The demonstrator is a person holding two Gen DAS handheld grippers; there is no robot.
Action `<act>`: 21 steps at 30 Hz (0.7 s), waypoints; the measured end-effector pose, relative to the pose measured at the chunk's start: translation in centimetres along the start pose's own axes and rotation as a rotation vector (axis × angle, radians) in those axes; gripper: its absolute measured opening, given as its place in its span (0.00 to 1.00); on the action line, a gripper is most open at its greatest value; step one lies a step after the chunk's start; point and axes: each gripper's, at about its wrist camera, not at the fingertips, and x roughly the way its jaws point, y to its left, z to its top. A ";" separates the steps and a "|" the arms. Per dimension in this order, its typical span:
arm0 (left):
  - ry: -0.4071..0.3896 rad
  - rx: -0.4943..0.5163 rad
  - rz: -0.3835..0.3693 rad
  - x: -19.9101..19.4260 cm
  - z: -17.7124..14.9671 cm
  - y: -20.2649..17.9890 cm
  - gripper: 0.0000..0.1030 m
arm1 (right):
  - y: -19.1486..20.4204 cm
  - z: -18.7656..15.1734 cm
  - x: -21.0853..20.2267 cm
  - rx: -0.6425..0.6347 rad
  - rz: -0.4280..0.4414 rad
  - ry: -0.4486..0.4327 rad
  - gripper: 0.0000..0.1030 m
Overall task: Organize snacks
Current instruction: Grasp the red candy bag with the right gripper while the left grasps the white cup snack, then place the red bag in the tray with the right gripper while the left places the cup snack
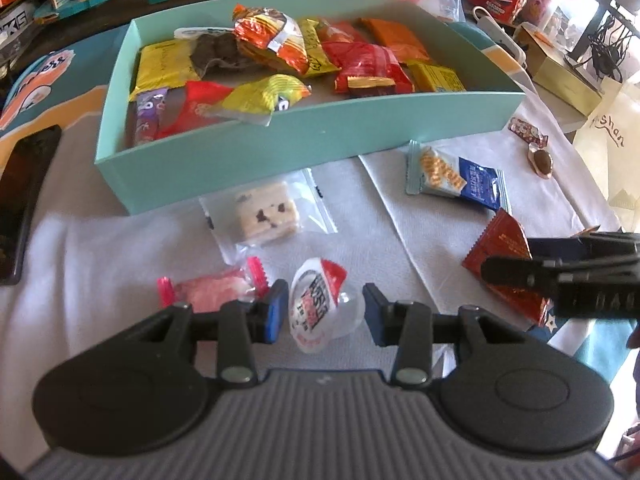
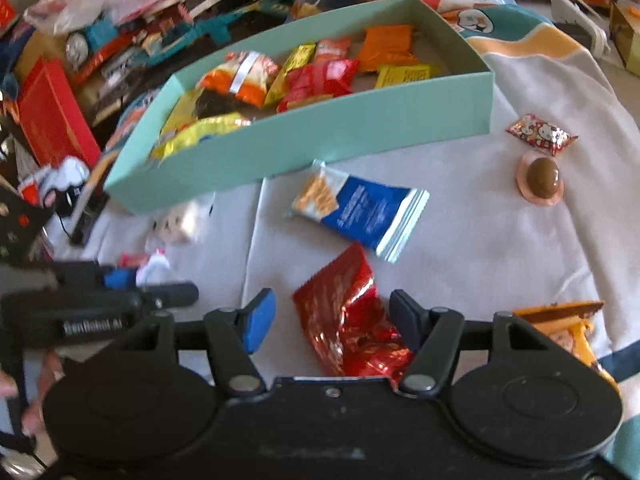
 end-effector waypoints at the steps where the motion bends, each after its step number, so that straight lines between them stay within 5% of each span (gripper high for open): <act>1: 0.000 -0.005 -0.003 -0.1 -0.1 0.1 0.39 | 0.4 0.0 0.0 -0.015 -0.009 0.005 0.69; 5: 0.001 -0.022 -0.008 -0.4 -0.4 0.7 0.39 | 1.8 -1.3 0.1 -0.110 -0.080 0.003 0.72; 7: 0.000 -0.020 -0.004 -0.4 -0.4 0.6 0.40 | 2.8 -2.1 0.3 -0.174 -0.133 -0.014 0.66; 9: -0.010 0.003 0.012 -0.3 -0.5 0.2 0.39 | 4.0 -2.8 0.5 -0.253 -0.190 -0.030 0.41; 10: -0.015 0.006 0.018 -0.4 -0.6 0.1 0.38 | 4.2 -2.8 0.4 -0.266 -0.192 -0.032 0.40; 21: -0.039 -0.049 -0.031 -3.2 -1.1 2.0 0.26 | 2.3 0.8 -3.0 -0.030 -0.065 -0.074 0.35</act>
